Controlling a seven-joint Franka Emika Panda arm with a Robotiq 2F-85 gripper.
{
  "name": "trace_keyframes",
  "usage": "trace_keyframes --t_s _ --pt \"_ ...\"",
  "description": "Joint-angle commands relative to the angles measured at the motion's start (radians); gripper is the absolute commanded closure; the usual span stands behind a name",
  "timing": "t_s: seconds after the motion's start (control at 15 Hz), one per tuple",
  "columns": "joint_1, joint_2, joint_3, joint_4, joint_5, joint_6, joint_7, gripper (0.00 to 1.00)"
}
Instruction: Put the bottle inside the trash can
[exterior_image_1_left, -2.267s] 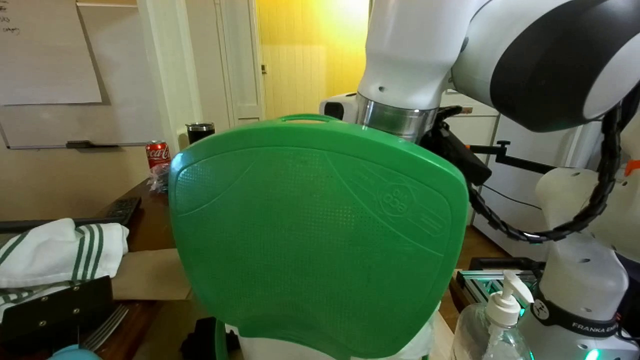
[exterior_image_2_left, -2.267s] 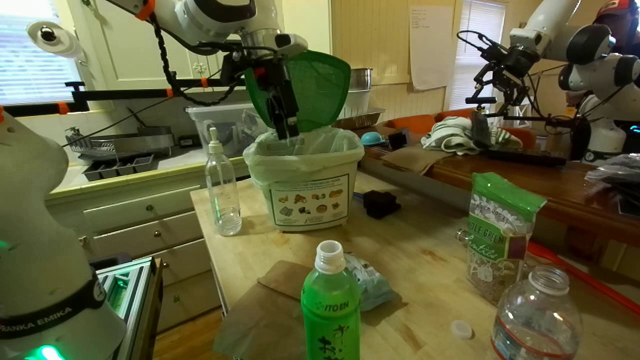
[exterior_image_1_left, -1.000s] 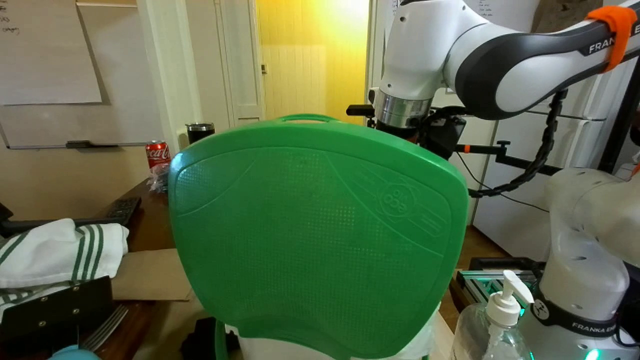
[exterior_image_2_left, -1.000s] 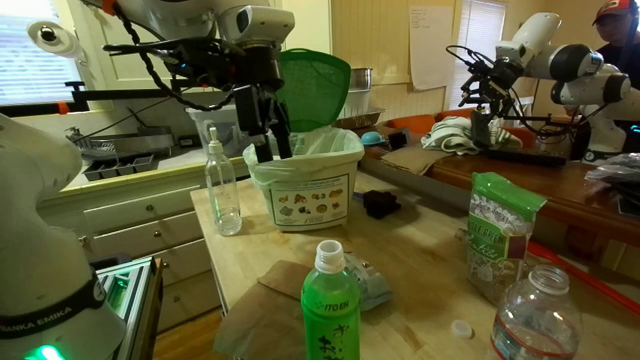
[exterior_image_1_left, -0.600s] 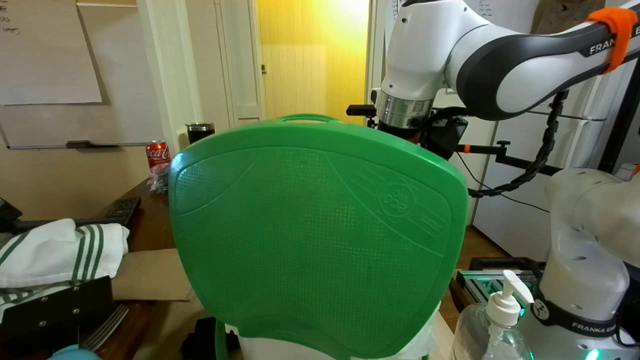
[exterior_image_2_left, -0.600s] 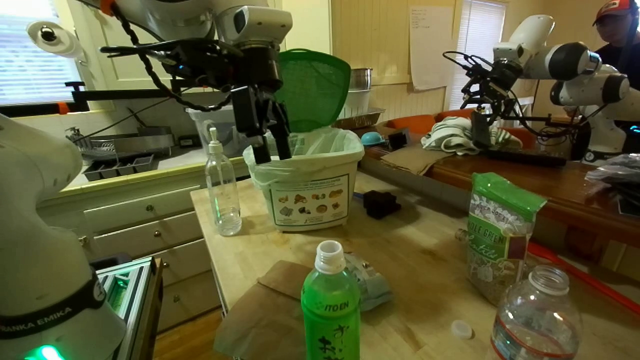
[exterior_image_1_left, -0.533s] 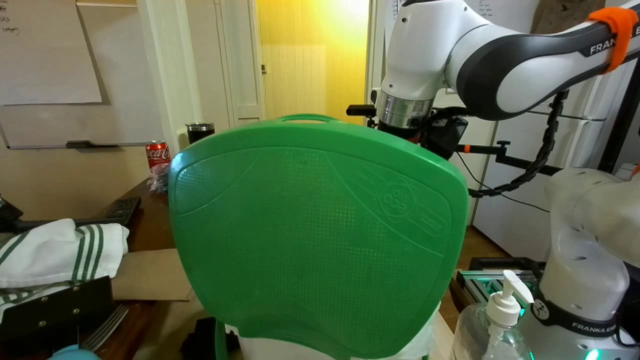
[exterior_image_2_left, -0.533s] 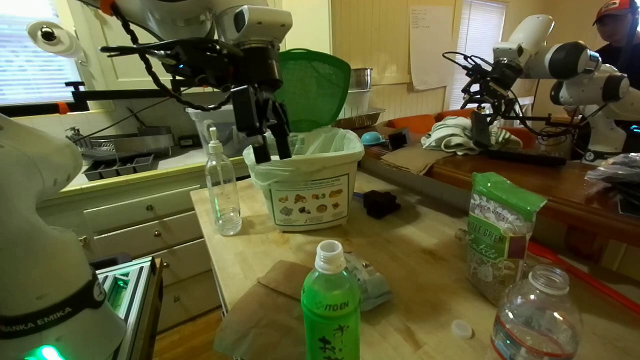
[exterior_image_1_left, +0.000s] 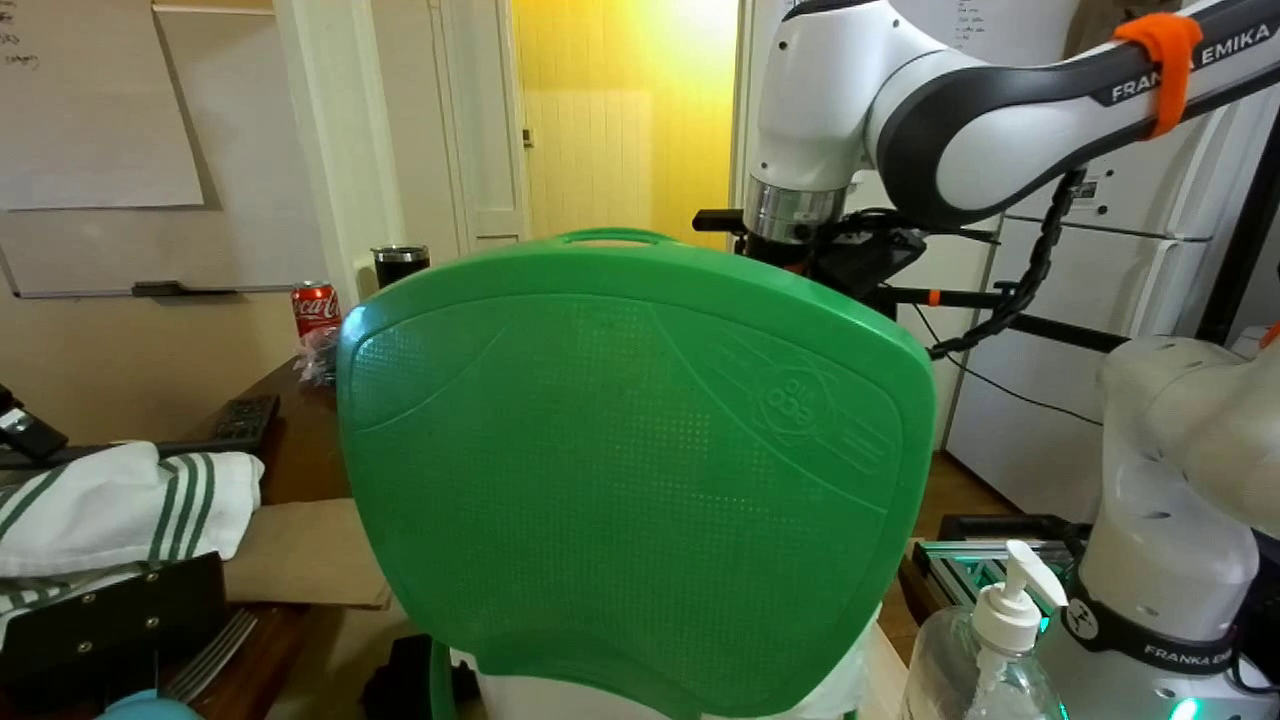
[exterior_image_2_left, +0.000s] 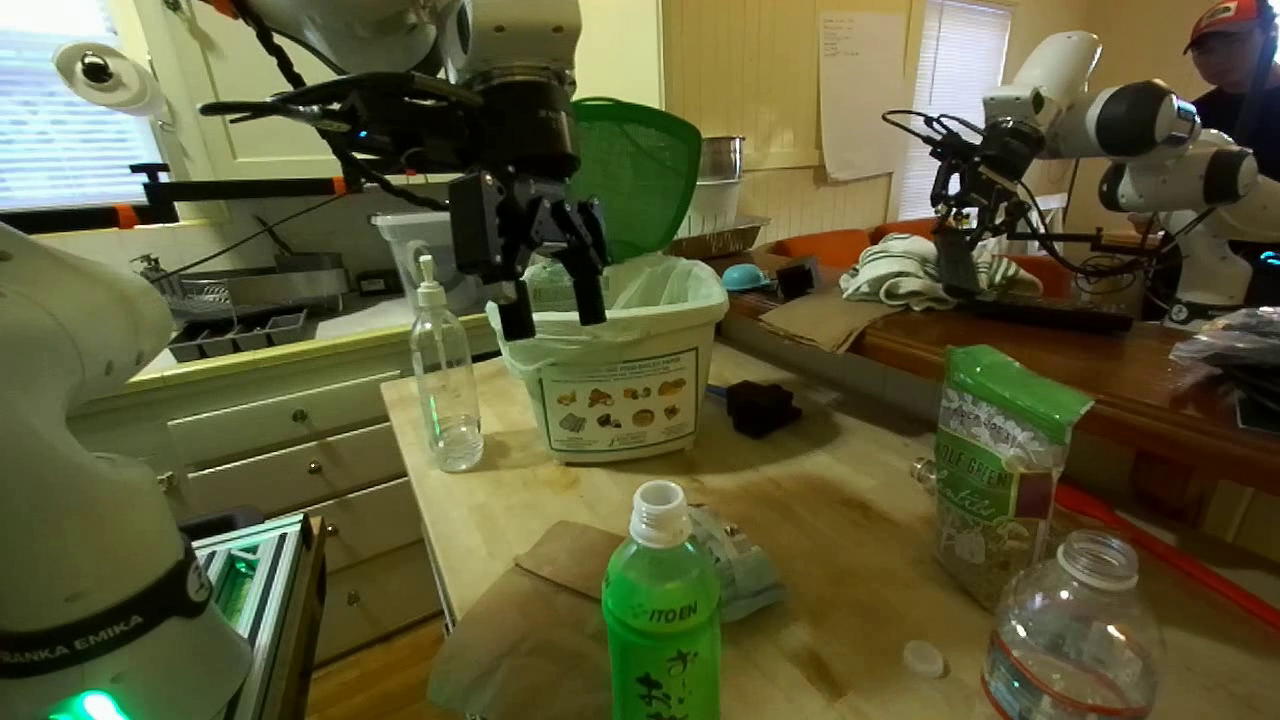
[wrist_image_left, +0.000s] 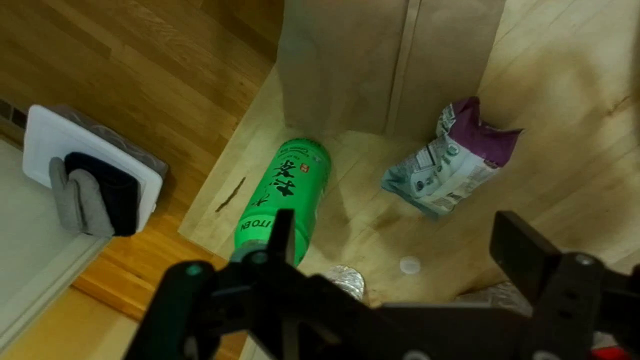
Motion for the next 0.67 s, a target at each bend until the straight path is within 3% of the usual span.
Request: trace_keyframes --t_s 0.0,0.6 --pt "-0.032 0.046 -0.041 0.034 0.017 0.010 0.067 0.00" --pt "-0.074 0.140 -0.167 0.073 0.049 0.091 0.056 0.00"
